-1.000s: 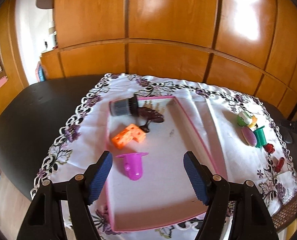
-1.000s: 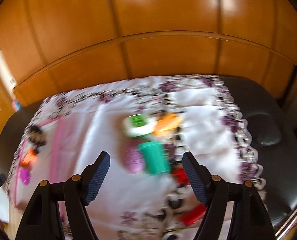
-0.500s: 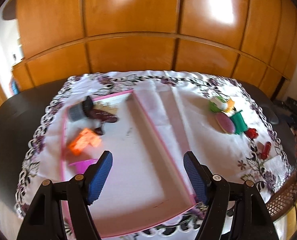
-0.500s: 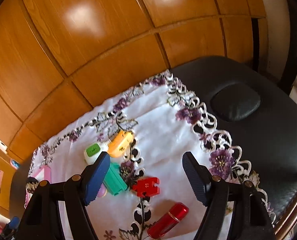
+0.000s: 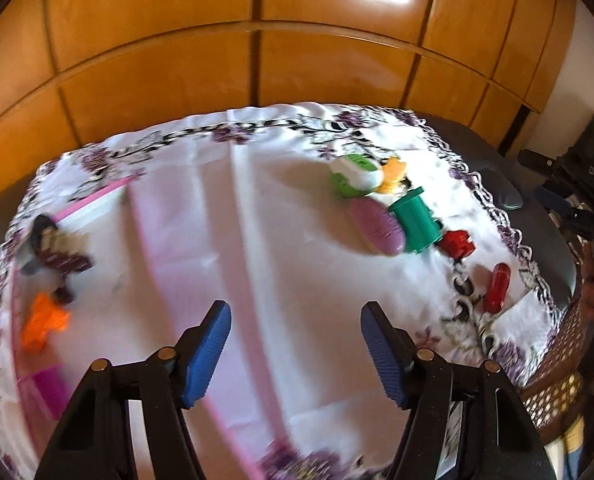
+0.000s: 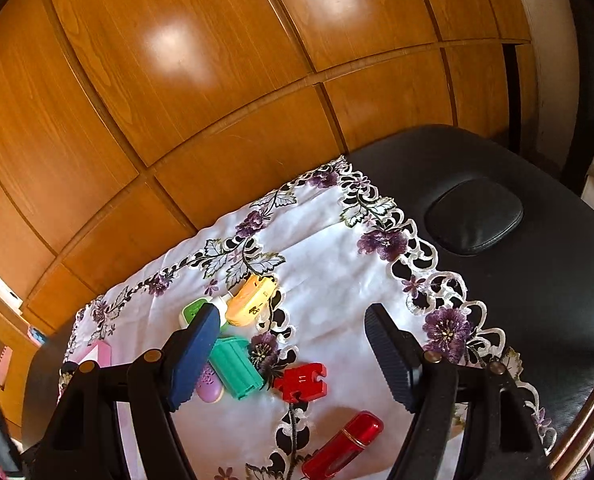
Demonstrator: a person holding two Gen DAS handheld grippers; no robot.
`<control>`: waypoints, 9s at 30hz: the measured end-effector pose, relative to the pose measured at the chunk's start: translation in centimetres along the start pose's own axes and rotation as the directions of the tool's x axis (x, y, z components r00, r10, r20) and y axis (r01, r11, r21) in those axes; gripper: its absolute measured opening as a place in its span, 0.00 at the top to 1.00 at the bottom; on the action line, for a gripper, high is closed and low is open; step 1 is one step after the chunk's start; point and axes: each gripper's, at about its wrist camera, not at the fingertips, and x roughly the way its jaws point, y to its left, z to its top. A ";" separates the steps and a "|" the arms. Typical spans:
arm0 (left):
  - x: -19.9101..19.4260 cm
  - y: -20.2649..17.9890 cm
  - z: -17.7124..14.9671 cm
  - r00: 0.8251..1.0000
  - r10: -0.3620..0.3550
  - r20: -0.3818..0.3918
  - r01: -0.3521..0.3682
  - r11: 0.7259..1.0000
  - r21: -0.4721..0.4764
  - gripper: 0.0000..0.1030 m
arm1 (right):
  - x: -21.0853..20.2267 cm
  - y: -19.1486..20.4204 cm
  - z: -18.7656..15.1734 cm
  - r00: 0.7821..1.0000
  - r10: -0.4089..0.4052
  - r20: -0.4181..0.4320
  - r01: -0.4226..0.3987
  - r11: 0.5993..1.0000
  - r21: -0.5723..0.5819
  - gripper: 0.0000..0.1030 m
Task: Organize rigid objects
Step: 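Move both tools from the tray toward the remaining toys on the cloth, then grasp the purple oval egg with the left gripper, then hold the purple egg with the left gripper while the right gripper grasps the red lipstick tube, then carry the purple egg into the tray and release with the left gripper, then carry the red lipstick tube into the tray and release with the right gripper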
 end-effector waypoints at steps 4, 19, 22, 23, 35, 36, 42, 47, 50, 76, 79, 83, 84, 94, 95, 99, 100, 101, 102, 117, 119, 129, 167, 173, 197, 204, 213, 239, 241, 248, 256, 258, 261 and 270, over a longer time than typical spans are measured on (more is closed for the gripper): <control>2.8 -1.3 1.9 0.999 -0.024 -0.039 0.024 1.000 -0.002 0.37 | -0.1 0.0 0.0 1.000 0.010 0.003 -0.010 1.000 0.003 0.26; 11.4 -5.3 7.3 0.991 -0.044 -0.127 0.044 0.999 -0.001 0.41 | -0.2 -0.1 0.1 0.999 0.051 0.008 -0.051 0.999 0.018 0.26; 13.1 -5.7 7.7 0.988 -0.045 -0.148 0.046 0.999 0.001 0.39 | -0.3 -0.1 0.1 0.998 0.062 0.011 -0.062 0.998 0.025 0.26; 13.6 -5.8 7.8 0.987 -0.039 -0.158 0.040 0.999 0.000 0.40 | -0.3 -0.2 0.1 0.998 0.064 0.010 -0.064 0.998 0.027 0.26; 10.8 -3.8 3.8 0.992 -0.024 -0.122 0.028 0.999 0.031 0.57 | -0.3 -0.2 0.2 0.999 0.039 0.009 -0.039 0.999 0.033 0.26; 10.1 -3.6 2.8 0.993 -0.021 -0.116 0.026 0.999 0.038 0.57 | -0.3 -0.2 0.2 0.999 0.035 0.008 -0.035 0.999 0.033 0.26; 6.8 -3.2 -1.8 0.997 -0.007 -0.079 0.012 0.998 0.069 0.57 | 0.7 0.0 0.2 0.999 0.008 -0.042 -0.007 1.000 0.019 0.26; 5.8 -2.7 -3.1 0.998 -0.017 -0.064 0.022 0.997 0.070 0.57 | 3.5 -0.4 -0.2 0.965 -0.012 -0.263 0.020 0.999 0.030 0.26; 5.5 -2.3 -3.6 0.998 -0.030 -0.052 0.033 0.997 0.064 0.57 | 3.9 0.1 -0.8 0.927 -0.040 -0.372 0.016 0.998 -0.067 0.26; 5.1 -1.9 -4.2 0.998 -0.047 -0.034 0.049 0.998 0.048 0.57 | 8.4 3.9 -7.3 0.702 -0.465 -0.540 -0.165 0.631 -0.758 0.29; 5.0 -1.9 -4.3 0.999 -0.045 -0.030 0.047 0.998 0.052 0.57 | 8.3 3.9 -7.1 0.734 -0.453 -0.506 -0.157 0.612 -0.775 0.63; 5.0 -1.9 -4.3 0.999 -0.046 -0.028 0.047 0.998 0.052 0.57 | 8.2 3.9 -7.7 0.727 -0.495 -0.477 -0.123 0.589 -0.799 0.78; 5.0 -1.8 -4.3 0.998 -0.048 -0.028 0.049 0.997 0.052 0.57 | 8.2 3.9 -7.7 0.724 -0.493 -0.483 -0.126 0.593 -0.795 0.76; 4.9 -1.7 -4.3 0.998 -0.054 -0.028 0.056 0.997 0.050 0.57 | 7.0 1.3 -1.8 0.761 -0.372 -0.532 -0.062 0.774 -0.630 0.21; 4.9 -1.7 -4.3 0.998 -0.054 -0.028 0.055 0.997 0.049 0.57 | 6.8 1.1 -1.2 0.763 -0.367 -0.531 -0.057 0.781 -0.622 0.20; 4.9 -1.7 -4.3 0.998 -0.055 -0.027 0.056 0.997 0.044 0.57 | 7.2 -0.4 -0.8 0.714 -0.386 -0.583 -0.062 0.796 -0.603 0.19; 4.9 -1.7 -4.3 0.998 -0.056 -0.027 0.057 0.997 0.042 0.57 | 7.5 -0.3 -1.6 0.685 -0.432 -0.587 -0.057 0.771 -0.634 0.19; 4.9 -1.7 -4.3 0.998 -0.056 -0.027 0.058 0.997 0.042 0.57 | 7.6 -0.3 -2.0 0.664 -0.456 -0.592 -0.063 0.755 -0.652 0.20; 4.9 -1.7 -4.4 0.998 -0.058 -0.026 0.059 0.997 0.042 0.57 | 7.7 -0.4 -2.5 0.642 -0.474 -0.602 -0.075 0.743 -0.665 0.21; 4.3 -1.4 -4.2 0.997 -0.073 -0.021 0.074 0.997 0.020 0.57 | 8.4 3.7 -2.2 0.732 -0.417 -0.539 -0.076 0.736 -0.673 0.79; 3.8 -1.0 -4.2 0.996 -0.082 -0.017 0.082 0.997 0.002 0.57 | 8.7 6.1 -2.5 0.757 -0.350 -0.552 -0.127 0.750 -0.649 0.79; -0.7 0.8 -4.2 0.994 -0.094 0.063 0.097 0.994 -0.043 0.57 | 13.3 11.4 -8.8 0.762 -0.223 -0.607 -0.251 0.763 -0.596 0.78; 0.2 21.1 -3.9 0.995 0.089 -0.034 -0.094 0.874 -0.477 0.52 | 12.1 10.4 -9.2 0.802 -0.131 -0.583 -0.259 0.804 -0.536 0.77; -2.8 20.9 -4.5 0.992 0.114 0.044 -0.081 0.880 -0.467 0.45 | 12.2 10.4 -9.3 0.803 -0.130 -0.582 -0.261 0.800 -0.540 0.77; -10.2 16.5 -7.5 0.933 0.341 0.119 -0.273 0.882 -0.385 0.45 | 11.0 12.1 -11.7 0.853 -0.168 -0.494 -0.222 0.740 -0.635 0.77; -11.2 17.2 -8.2 0.928 0.349 0.133 -0.270 0.874 -0.405 0.45 | 10.4 12.4 -12.5 0.873 -0.184 -0.453 -0.184 0.735 -0.653 0.77; -12.2 18.5 -10.0 0.920 0.368 0.131 -0.277 0.852 -0.444 0.45 | 9.2 13.3 -12.9 0.891 -0.241 -0.385 -0.089 0.738 -0.668 0.77; -12.5 21.6 -12.1 0.914 0.392 0.103 -0.290 0.809 -0.510 0.45 | 5.2 31.4 -15.3 0.864 0.131 -0.487 -0.442 0.662 -0.606 0.77; -12.5 21.9 -12.3 0.914 0.394 0.097 -0.292 0.804 -0.518 0.45 | 6.0 32.4 -15.8 0.861 0.124 -0.494 -0.443 0.660 -0.607 0.77; -12.2 22.2 -12.6 0.914 0.397 0.084 -0.300 0.800 -0.520 0.45 | 9.8 34.4 -18.6 0.867 0.043 -0.497 -0.402 0.650 -0.645 0.78; -11.9 22.0 -12.7 0.914 0.397 0.078 -0.306 0.804 -0.509 0.45 | 12.9 33.4 -19.6 0.899 -0.074 -0.432 -0.286 0.648 -0.706 0.77; -11.8 22.0 -12.6 0.916 0.394 0.077 -0.304 0.806 -0.509 0.45 | 12.8 33.2 -19.4 0.897 -0.071 -0.437 -0.291 0.648 -0.704 0.77; -11.8 21.8 -12.6 0.916 0.393 0.078 -0.304 0.808 -0.505 0.45 | 12.2 32.9 -19.1 0.892 -0.048 -0.449 -0.304 0.670 -0.677 0.75; -11.9 21.1 -12.5 0.917 0.390 0.088 -0.300 0.818 -0.491 0.45 | 9.7 32.8 -18.3 0.904 0.027 -0.426 -0.320 0.703 -0.635 0.69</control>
